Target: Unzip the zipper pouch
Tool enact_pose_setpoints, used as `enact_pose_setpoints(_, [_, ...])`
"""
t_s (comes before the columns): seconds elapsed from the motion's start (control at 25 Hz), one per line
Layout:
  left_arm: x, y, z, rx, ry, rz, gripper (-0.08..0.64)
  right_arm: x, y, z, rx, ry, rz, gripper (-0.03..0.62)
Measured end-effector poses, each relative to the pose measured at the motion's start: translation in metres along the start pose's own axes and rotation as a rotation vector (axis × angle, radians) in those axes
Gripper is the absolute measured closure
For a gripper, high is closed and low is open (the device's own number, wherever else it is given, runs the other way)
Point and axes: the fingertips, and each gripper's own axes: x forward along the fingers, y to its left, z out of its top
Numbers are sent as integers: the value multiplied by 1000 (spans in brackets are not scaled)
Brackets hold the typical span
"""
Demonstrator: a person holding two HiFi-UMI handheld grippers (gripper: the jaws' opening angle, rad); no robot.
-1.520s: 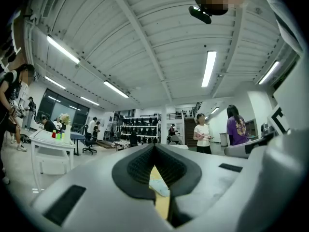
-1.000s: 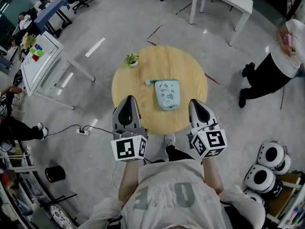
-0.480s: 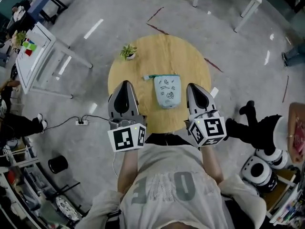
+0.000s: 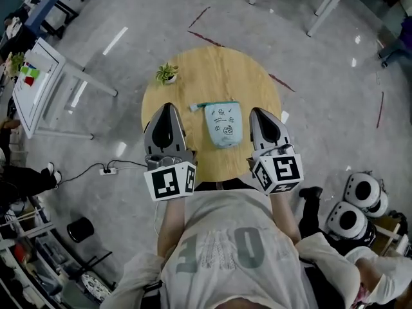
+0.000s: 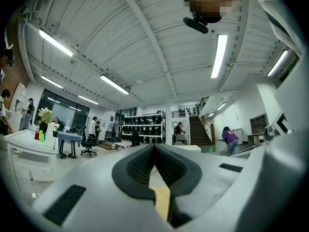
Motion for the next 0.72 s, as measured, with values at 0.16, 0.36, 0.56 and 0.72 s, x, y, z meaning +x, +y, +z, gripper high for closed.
enact_pose_setpoints(0.16, [3,0,-1,-9,7,-10,535,1,0,4,19,-18,11,561])
enact_pose_setpoints(0.36, [5,2,-2,-4,10,-21,535,9,8,0,63,5,69,421])
enact_pose_setpoints(0.56, [10,2,-3,-3,8,-36,535,22,3,-15,121,66,68,290])
enact_pose_setpoints(0.72, [14,4,-7,-2,16,-38,535,37,-11,-33,179,112,58,253])
